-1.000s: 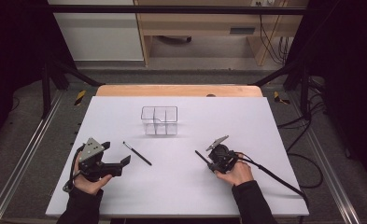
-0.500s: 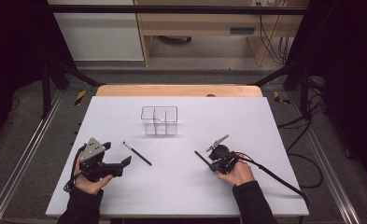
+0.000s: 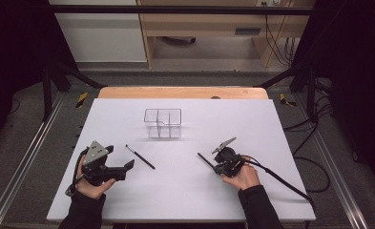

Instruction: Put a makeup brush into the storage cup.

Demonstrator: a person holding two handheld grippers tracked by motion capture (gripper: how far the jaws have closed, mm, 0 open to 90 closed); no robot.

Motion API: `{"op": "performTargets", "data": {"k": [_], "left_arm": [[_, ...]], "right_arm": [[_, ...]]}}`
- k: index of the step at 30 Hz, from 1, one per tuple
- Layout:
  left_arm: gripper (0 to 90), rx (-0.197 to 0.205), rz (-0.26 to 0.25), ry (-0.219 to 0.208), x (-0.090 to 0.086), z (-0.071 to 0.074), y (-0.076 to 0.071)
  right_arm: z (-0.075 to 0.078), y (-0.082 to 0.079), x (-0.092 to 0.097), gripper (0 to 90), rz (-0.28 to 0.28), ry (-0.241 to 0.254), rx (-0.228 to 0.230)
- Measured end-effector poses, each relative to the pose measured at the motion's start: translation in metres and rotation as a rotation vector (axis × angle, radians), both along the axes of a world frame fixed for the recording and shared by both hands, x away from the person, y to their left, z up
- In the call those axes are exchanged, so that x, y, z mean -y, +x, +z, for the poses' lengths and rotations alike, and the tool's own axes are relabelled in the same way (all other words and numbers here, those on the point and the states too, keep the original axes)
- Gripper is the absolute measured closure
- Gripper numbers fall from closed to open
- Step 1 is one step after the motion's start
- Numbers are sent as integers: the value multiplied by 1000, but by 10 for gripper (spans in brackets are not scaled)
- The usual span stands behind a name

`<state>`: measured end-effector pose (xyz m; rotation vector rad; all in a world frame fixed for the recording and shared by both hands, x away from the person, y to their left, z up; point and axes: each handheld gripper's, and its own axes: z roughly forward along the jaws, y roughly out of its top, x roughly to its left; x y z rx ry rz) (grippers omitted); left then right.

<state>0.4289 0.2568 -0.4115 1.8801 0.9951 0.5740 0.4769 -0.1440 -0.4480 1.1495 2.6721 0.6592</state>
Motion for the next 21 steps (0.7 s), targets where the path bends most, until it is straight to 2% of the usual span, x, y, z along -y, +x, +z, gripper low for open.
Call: {"op": "performTargets", "data": {"k": [8,11,21], "left_arm": [[62,0,-5,11,2,0,0],[62,-1,-10,16,4,-1,0],[61,14,-29,36,7,6,-1]], "right_arm": [[15,-4,7,843,-1,70,43],[20,-5,9,843,4,106,46],[43,-7,7,843,51,179,81]]}}
